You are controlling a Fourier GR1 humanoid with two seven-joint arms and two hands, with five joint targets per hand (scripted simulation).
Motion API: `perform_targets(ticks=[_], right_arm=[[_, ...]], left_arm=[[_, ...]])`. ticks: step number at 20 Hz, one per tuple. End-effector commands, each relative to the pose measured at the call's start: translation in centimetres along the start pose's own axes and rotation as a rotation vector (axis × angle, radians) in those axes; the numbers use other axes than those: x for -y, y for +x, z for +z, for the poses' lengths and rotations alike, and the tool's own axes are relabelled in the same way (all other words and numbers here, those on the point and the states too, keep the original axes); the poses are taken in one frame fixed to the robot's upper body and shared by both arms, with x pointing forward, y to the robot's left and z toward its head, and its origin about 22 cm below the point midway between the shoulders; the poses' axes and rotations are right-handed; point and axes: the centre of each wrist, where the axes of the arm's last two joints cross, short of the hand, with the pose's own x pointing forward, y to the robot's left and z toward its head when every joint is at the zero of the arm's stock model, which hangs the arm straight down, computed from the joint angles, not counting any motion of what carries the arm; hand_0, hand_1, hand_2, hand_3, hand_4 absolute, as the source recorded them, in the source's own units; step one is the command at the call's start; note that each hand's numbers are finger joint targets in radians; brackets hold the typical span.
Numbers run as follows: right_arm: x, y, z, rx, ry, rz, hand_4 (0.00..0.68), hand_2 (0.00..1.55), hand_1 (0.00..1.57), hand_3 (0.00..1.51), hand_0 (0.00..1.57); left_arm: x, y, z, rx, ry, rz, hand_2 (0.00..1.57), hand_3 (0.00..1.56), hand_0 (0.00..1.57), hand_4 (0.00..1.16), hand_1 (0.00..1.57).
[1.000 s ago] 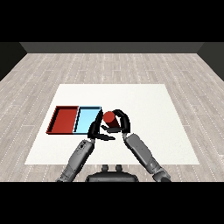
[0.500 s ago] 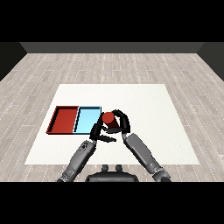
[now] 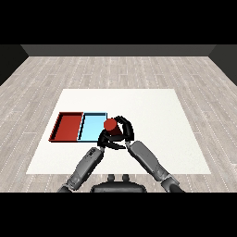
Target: Pick the red can and put it in the red box
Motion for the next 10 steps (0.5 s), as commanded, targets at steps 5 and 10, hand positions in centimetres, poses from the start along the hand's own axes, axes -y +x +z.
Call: perform_targets(ticks=[5, 10], right_arm=[[-0.2, -0.4, 1.2, -0.008, 0.031, 0.003, 0.620, 1.46, 1.48, 1.37, 1.48], [-0.7, -1.6, -0.3, -0.005, 0.039, -0.006, 0.642, 1.46, 1.49, 1.37, 1.49]], left_arm=[[0.5, 0.5, 0.2, 0.013, 0.004, 0.002, 0.00, 0.00, 0.00, 0.00, 0.00], [0.9, 1.7, -0.5, 0.027, -0.007, -0.030, 0.00, 0.00, 0.00, 0.29, 0.00]])
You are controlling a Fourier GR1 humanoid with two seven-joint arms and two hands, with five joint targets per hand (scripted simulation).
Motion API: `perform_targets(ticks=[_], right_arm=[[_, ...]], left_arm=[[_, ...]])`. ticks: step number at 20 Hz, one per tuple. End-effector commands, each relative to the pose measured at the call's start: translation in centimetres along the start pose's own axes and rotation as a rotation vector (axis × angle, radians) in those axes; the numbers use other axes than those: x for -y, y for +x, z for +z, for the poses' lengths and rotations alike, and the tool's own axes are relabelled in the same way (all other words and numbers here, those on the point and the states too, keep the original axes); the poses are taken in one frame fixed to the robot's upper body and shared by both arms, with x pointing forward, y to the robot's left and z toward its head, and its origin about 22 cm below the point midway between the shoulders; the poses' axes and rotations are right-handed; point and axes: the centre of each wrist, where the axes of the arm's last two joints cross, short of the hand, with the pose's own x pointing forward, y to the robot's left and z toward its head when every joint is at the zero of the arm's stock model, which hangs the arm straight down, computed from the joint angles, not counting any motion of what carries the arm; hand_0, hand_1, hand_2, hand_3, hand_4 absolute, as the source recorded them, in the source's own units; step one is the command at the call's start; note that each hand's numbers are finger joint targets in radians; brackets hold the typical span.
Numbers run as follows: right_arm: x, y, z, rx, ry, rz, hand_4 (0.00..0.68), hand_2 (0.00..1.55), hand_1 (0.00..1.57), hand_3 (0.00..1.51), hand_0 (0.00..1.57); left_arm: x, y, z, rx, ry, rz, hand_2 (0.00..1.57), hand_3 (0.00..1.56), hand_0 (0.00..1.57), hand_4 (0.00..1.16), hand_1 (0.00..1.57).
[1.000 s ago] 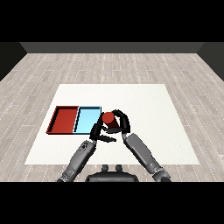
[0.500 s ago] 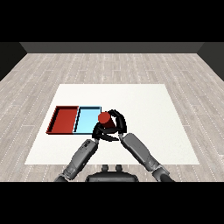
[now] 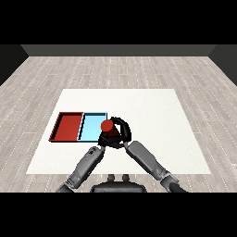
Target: Pick the red can and put it in the red box
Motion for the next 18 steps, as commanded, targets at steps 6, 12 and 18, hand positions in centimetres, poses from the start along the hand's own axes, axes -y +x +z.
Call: perform_targets(ticks=[6, 12, 18], right_arm=[[-2.1, 1.8, 1.3, 0.003, 0.010, -0.002, 0.632, 1.45, 1.48, 1.37, 1.48], [-1.2, 0.6, 0.0, 0.007, 0.025, -0.019, 0.606, 1.46, 1.54, 1.38, 1.54], [-1.7, 1.1, -0.1, 0.009, 0.031, -0.024, 0.622, 1.44, 1.44, 1.38, 1.44]], left_arm=[[-0.1, -1.3, -0.6, -0.064, 0.230, -0.065, 1.56, 1.49, 1.57, 0.99, 1.57], [1.3, 0.6, -1.8, -0.078, 0.264, -0.125, 1.51, 1.41, 1.55, 0.91, 1.55], [0.0, -0.2, -0.5, -0.025, 0.325, -0.139, 1.52, 1.41, 1.57, 0.94, 1.57]])
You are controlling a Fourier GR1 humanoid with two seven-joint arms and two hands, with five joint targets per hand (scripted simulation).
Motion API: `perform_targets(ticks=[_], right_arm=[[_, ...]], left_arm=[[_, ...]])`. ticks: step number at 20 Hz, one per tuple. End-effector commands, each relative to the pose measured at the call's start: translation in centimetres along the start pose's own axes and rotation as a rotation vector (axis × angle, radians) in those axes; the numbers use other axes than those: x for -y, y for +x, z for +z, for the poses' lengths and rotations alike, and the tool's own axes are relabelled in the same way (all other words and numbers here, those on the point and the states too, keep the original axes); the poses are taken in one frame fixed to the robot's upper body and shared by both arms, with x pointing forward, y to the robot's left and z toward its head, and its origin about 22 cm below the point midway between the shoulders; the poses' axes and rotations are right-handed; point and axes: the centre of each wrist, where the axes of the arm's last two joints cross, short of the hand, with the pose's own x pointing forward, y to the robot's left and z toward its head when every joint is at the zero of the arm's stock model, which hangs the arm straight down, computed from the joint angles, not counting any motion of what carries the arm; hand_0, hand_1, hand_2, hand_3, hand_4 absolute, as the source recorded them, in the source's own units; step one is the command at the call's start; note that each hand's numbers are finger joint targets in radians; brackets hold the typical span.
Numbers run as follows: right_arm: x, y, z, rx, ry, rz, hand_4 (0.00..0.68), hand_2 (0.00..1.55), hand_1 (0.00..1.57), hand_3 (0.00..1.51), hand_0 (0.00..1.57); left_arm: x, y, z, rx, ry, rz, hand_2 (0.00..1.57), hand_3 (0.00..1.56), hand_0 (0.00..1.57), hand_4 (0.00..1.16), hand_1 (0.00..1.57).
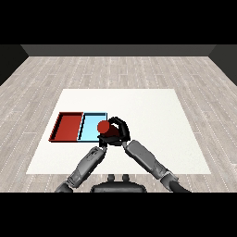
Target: Pick the red can and put it in the red box
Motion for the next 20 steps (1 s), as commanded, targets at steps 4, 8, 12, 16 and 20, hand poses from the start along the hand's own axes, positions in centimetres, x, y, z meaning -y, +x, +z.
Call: perform_targets(ticks=[4, 8, 12, 16, 20], right_arm=[[-0.4, -1.5, 0.9, 0.003, -0.018, -0.094, 0.123, 1.32, 1.32, 1.25, 1.32], [-0.3, -0.1, 0.9, -0.020, 0.019, 0.025, 0.000, 0.00, 0.00, 0.00, 0.00], [0.4, -0.3, 1.3, -0.016, 0.033, 0.035, 0.000, 0.00, 0.00, 0.00, 0.00], [1.1, 0.4, 0.3, -0.002, 0.023, 0.032, 0.000, 0.00, 0.00, 0.00, 0.00], [3.1, 1.3, 0.4, 0.027, -0.027, 0.007, 0.000, 0.00, 0.00, 0.00, 0.00]], left_arm=[[0.3, 2.3, -1.6, 0.032, 0.066, 0.012, 1.53, 1.44, 1.57, 1.08, 1.57], [0.1, 1.2, -1.4, 0.057, 0.061, -0.004, 1.53, 1.45, 1.57, 1.12, 1.57], [-0.6, 0.0, -2.0, 0.038, 0.058, -0.011, 1.53, 1.45, 1.57, 1.12, 1.57], [-0.6, 1.2, -0.8, 0.056, 0.057, -0.031, 1.57, 1.50, 1.57, 1.14, 1.57], [0.3, 1.1, -1.3, 0.004, 0.060, 0.002, 1.57, 1.51, 1.57, 1.15, 1.57]])
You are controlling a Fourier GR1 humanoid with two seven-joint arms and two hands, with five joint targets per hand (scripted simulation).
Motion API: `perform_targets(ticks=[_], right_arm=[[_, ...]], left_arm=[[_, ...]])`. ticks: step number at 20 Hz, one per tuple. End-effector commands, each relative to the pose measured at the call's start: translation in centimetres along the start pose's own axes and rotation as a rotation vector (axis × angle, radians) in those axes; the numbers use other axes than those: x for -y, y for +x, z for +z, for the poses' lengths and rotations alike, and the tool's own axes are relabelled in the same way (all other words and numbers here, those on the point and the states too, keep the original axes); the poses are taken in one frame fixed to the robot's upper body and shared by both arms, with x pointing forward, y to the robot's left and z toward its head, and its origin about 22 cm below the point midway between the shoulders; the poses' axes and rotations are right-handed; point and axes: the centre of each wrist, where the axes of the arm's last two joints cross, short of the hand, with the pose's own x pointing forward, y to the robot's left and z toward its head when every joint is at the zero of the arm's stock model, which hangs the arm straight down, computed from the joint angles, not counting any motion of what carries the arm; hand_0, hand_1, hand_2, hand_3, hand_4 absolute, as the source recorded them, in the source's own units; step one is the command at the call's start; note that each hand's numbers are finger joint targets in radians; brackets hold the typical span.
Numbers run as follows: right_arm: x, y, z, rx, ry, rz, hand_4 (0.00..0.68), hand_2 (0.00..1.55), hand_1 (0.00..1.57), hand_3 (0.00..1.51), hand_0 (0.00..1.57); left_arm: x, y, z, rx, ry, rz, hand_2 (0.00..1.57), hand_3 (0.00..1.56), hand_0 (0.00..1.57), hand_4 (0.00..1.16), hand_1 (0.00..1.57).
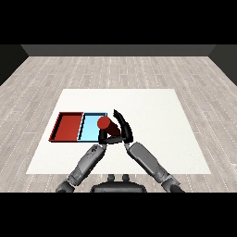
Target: Pick the red can and put it in the red box
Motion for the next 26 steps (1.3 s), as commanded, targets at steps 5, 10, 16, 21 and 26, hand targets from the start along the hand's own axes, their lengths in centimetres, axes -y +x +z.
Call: perform_targets(ticks=[5, 10, 16, 21, 26], right_arm=[[4.1, 3.0, -0.6, 0.080, -0.113, -0.020, 0.000, 0.00, 0.00, 0.00, 0.00], [9.1, 4.8, 2.4, 0.145, -0.126, -0.004, 0.000, 0.00, 0.00, 0.00, 0.00], [14.6, 4.8, 6.5, 0.094, -0.243, 0.041, 0.000, 0.00, 0.00, 0.00, 0.00], [16.6, 1.4, 9.7, 0.025, -0.315, 0.110, 0.000, 0.00, 0.00, 0.00, 0.00], [18.2, 3.1, 8.6, 0.015, -0.330, 0.189, 0.000, 0.00, 0.00, 0.00, 0.00]], left_arm=[[-0.4, 0.3, 0.2, -0.005, 0.025, -0.016, 1.57, 1.49, 1.57, 1.14, 1.57], [-3.0, -0.1, -0.5, 0.027, 0.062, -0.059, 1.57, 1.48, 1.57, 1.14, 1.57], [-10.8, 1.1, -2.5, 0.066, 0.139, -0.253, 1.57, 1.47, 1.57, 1.13, 1.57], [-17.4, 1.0, -3.2, 0.016, 0.235, -0.395, 1.55, 1.46, 1.57, 1.12, 1.57], [-22.8, 0.8, -5.9, -0.062, 0.302, -0.382, 1.57, 1.49, 1.57, 1.12, 1.57]])
